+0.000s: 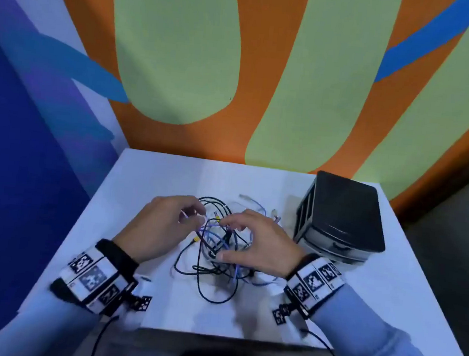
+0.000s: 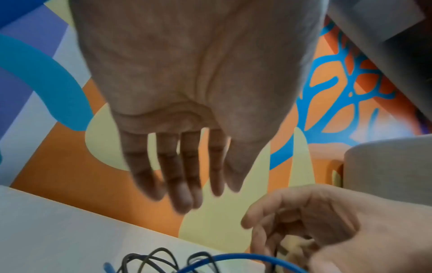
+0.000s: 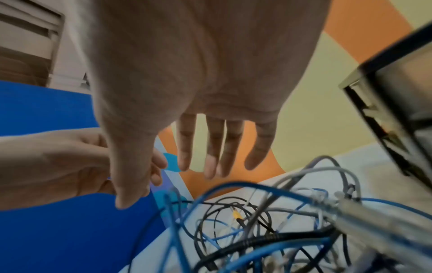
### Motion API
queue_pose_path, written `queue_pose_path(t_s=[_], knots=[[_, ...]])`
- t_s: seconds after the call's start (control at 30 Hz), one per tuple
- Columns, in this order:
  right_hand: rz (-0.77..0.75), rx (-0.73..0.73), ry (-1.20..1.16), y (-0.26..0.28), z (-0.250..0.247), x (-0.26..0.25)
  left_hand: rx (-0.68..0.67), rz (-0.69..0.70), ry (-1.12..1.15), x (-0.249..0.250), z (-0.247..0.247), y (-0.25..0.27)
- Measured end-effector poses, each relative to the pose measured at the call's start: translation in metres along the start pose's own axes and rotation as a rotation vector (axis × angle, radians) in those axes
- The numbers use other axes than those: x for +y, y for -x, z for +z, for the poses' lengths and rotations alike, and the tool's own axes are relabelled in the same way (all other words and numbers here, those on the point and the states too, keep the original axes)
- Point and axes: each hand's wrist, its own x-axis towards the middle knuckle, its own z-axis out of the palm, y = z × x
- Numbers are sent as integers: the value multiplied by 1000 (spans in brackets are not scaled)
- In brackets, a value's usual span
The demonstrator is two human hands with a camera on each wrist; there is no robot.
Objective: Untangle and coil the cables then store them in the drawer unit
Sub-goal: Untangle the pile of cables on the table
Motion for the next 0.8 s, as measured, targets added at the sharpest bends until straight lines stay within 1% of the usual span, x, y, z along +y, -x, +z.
queue_pose_path(t_s=[0.07, 0.13, 0.23, 0.27, 0.33, 0.4, 0.47, 0.53, 0.63, 0.67, 0.7, 0.73, 0.8], knots=[[30, -72, 72, -13, 11, 11, -75, -104, -134, -8, 7, -14], [46, -91, 98, -26, 23, 23, -148, -164, -204, -17, 16, -26], [9, 13, 90, -45, 35, 44, -185, -182, -214, -30, 31, -40], [2, 26, 115, -51, 35, 50, -193, -190, -210, -33, 33, -45], [21, 43, 154, -65, 35, 60, -167, -178, -189, -36, 37, -56], [34, 65, 153, -76, 34, 67, -69, -129, -92, -37, 41, -66], [51, 115, 103, -82, 34, 74, 75, -83, 61, -35, 44, -74], [47, 172, 38, -84, 34, 81, 245, -19, 202, -35, 45, -81], [7, 228, -13, -77, 33, 86, 521, 104, 274, -41, 41, -92], [-5, 234, -12, -73, 32, 87, 588, 122, 295, -47, 40, -97], [-23, 235, -8, -70, 31, 89, 627, 129, 316, -52, 39, -102], [-39, 235, 15, -67, 31, 92, 637, 133, 329, -57, 40, -105], [-66, 240, 95, -63, 29, 97, 602, 149, 309, -66, 46, -111]])
